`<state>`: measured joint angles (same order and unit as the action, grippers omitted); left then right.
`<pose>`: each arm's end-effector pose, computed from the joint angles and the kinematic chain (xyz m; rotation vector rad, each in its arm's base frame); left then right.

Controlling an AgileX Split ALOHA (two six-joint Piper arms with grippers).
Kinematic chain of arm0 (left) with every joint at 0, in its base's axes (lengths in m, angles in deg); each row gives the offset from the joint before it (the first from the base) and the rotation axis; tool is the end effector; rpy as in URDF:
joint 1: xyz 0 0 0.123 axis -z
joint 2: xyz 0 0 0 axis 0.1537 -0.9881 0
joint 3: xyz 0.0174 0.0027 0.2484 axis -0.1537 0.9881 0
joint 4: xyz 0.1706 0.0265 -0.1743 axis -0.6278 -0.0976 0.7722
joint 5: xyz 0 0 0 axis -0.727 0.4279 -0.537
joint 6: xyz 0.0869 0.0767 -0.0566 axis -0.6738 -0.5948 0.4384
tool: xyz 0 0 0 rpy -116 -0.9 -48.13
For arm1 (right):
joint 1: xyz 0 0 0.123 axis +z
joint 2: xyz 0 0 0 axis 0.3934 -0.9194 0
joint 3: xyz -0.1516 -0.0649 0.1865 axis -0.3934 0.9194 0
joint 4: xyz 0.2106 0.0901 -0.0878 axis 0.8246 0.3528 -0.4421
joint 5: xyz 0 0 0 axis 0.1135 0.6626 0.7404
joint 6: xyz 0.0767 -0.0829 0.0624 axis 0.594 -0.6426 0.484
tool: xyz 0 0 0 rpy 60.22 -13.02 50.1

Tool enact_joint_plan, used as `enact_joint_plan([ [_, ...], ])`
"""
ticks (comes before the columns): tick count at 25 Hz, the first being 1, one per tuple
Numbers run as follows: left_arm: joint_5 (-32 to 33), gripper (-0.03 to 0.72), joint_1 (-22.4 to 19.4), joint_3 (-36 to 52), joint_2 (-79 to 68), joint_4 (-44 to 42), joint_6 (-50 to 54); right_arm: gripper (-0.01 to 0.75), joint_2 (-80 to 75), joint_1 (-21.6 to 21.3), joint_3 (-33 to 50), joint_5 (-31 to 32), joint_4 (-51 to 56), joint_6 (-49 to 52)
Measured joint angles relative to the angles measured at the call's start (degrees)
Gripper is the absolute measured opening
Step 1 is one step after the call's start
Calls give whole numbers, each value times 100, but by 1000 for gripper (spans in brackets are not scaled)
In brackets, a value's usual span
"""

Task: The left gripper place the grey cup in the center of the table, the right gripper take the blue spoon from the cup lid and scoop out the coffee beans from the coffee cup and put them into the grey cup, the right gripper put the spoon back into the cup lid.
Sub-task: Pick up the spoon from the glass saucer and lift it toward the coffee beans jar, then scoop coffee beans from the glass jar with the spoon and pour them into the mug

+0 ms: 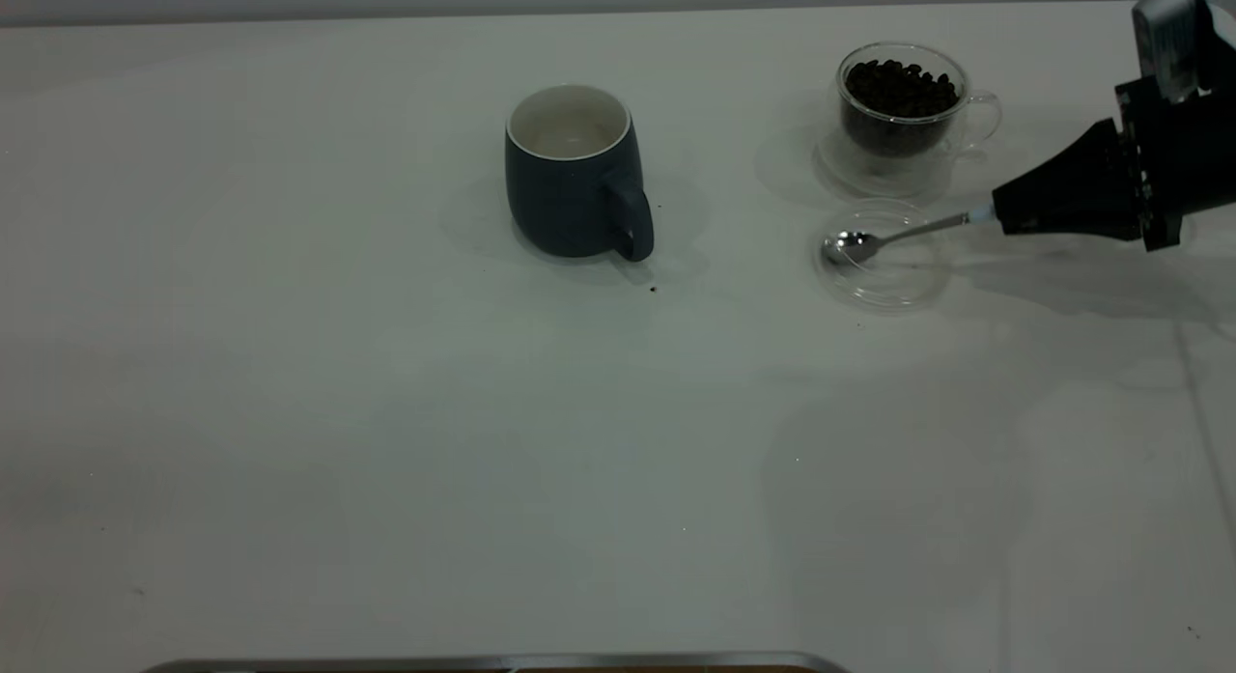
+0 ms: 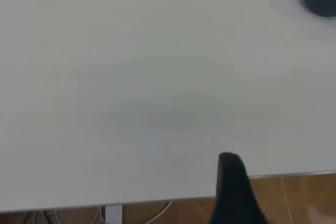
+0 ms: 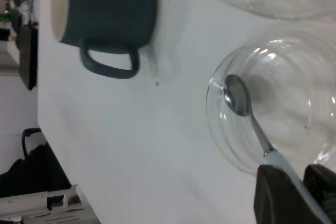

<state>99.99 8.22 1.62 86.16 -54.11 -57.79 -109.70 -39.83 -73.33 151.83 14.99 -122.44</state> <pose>0.0537 -0.0067 0.2461 0.0587 2.1105 -0.0327 0.3712 0.0037 -0.0580 -0.0839 2.5476 1.3937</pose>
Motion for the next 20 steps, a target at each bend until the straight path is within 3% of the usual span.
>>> enact_joint_plan([
  [9, 0, 544, 0, 0, 0, 5, 0, 99, 719, -259, -108, 89, -61, 96],
  [20, 0, 544, 0, 0, 0, 5, 0, 99, 899, -210, -1036, 143, 163, 896],
])
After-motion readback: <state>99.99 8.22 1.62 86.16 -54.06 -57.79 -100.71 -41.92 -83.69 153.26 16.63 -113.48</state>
